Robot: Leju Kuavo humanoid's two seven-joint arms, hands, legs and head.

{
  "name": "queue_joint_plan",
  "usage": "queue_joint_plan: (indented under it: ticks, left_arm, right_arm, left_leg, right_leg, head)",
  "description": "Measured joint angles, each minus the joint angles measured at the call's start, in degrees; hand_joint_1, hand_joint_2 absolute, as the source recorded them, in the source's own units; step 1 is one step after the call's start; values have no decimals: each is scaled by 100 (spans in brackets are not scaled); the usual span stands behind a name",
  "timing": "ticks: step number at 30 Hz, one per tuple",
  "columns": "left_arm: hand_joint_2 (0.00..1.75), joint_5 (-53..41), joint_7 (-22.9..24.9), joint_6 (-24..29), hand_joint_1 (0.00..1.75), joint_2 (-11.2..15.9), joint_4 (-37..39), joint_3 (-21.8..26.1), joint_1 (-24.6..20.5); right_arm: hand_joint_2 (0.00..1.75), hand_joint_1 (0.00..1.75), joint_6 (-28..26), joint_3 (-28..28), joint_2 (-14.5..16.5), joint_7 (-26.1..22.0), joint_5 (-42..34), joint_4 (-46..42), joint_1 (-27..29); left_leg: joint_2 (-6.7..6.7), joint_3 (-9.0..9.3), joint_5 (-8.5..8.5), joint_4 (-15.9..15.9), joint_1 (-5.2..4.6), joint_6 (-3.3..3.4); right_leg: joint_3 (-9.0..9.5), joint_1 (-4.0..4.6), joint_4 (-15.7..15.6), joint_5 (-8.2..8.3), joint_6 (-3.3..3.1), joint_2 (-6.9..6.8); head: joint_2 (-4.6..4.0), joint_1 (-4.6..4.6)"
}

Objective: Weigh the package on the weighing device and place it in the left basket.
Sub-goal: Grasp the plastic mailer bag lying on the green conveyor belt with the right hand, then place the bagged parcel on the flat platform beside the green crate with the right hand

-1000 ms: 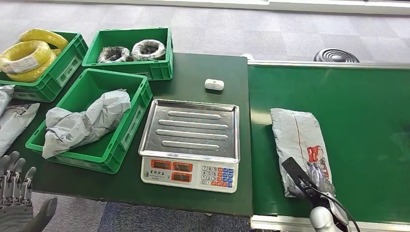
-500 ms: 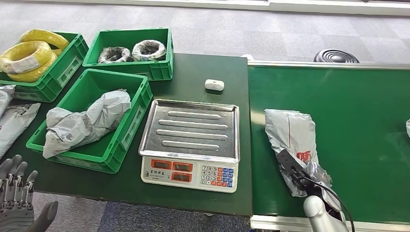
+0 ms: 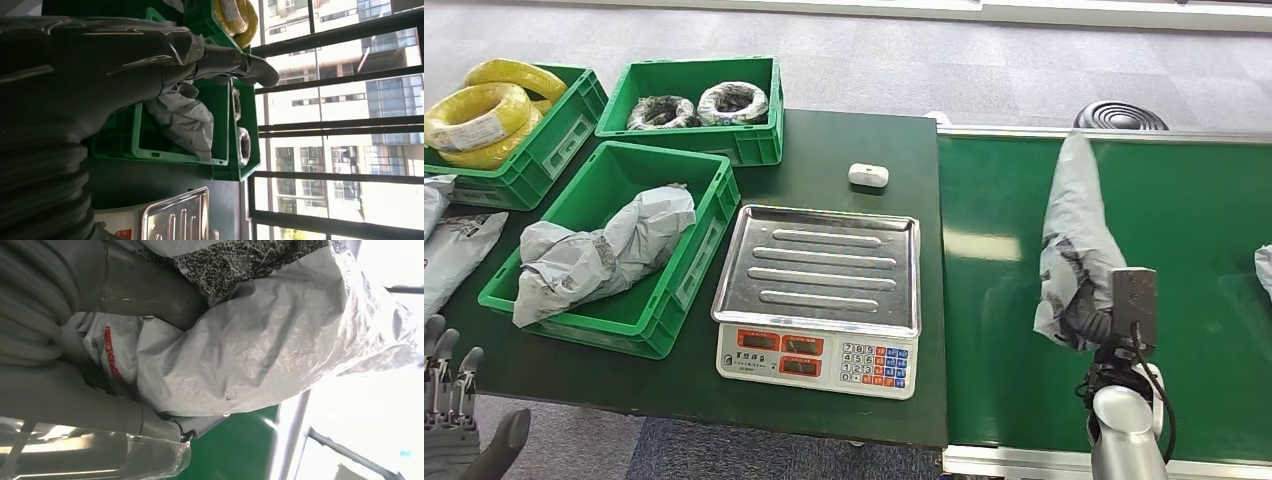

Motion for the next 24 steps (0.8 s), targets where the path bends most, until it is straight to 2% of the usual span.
queue_joint_plan:
  ticks: [5, 8, 11, 13, 15, 18, 20, 22, 24]
  left_arm:
    - [175, -41, -57, -37, 0, -5, 0, -15, -78]
    - [175, -79, -134, -101, 0, -6, 5, -16, -130]
    - [175, -109, -257, -133, 0, 21, 37, -24, -230]
    - [175, -112, -332, -115, 0, 74, 69, -35, -312]
    - [175, -94, -385, -93, 0, 159, 108, -47, -415]
    - [175, -45, -424, -85, 0, 330, 180, -70, -586]
    - [175, -27, -412, -84, 0, 429, 220, -81, -689]
    - [175, -26, -354, -81, 0, 506, 249, -91, -782]
    - [175, -28, -277, -54, 0, 562, 267, -99, -863]
  right_arm:
    - [175, 175, -409, -85, 55, -403, -293, -572, 14]
    - [175, 175, -850, -34, 107, -1075, -348, -880, 31]
    - [175, 175, -1338, 264, 158, -1552, -18, -1344, 17]
    - [175, 175, -1382, 644, 194, -1518, 462, -1631, -67]
    - [175, 175, -793, 1152, 216, -1115, 1002, -1802, -287]
    - [175, 175, 1023, 1944, 249, -224, 1728, -1732, -819]
    - [175, 175, 2095, 2376, 355, 188, 2121, -1446, -1202]
    - [175, 175, 2800, 2733, 524, 351, 2408, -985, -1558]
    - [175, 175, 3159, 3042, 687, 332, 2605, -494, -1828]
  left_leg:
    - [6, 0, 0, 0, 0, 0]
    - [1, -3, 1, 0, 0, 0]
    - [8, -6, 1, -2, 1, -1]
    - [15, -9, 1, -4, 1, -2]
    - [19, -6, 4, -4, 2, -5]
    - [20, -3, 14, -5, 3, -14]
    - [12, -1, 24, -5, 4, -15]
    - [2, -2, 30, -4, 4, -16]
    - [-2, -3, 32, -4, 4, -18]
  right_leg:
    - [-3, 0, 0, 0, 0, 2]
    - [-1, 0, 0, 0, 0, -1]
    - [0, 1, 3, 0, 0, 3]
    - [-1, 1, 6, 1, -1, 7]
    - [-3, 2, 9, 1, -3, 10]
    - [-3, 3, 12, 4, -7, 11]
    - [-3, 4, 13, 6, -8, 6]
    - [-3, 5, 14, 7, -8, -2]
    - [-3, 5, 15, 7, -9, -5]
  head:
    - [0, 1]
    - [0, 2]
    - [0, 2]
    - [0, 1]
    - [0, 1]
    - [0, 2]
    - [0, 1]
    - [0, 1]
    - [0, 2]
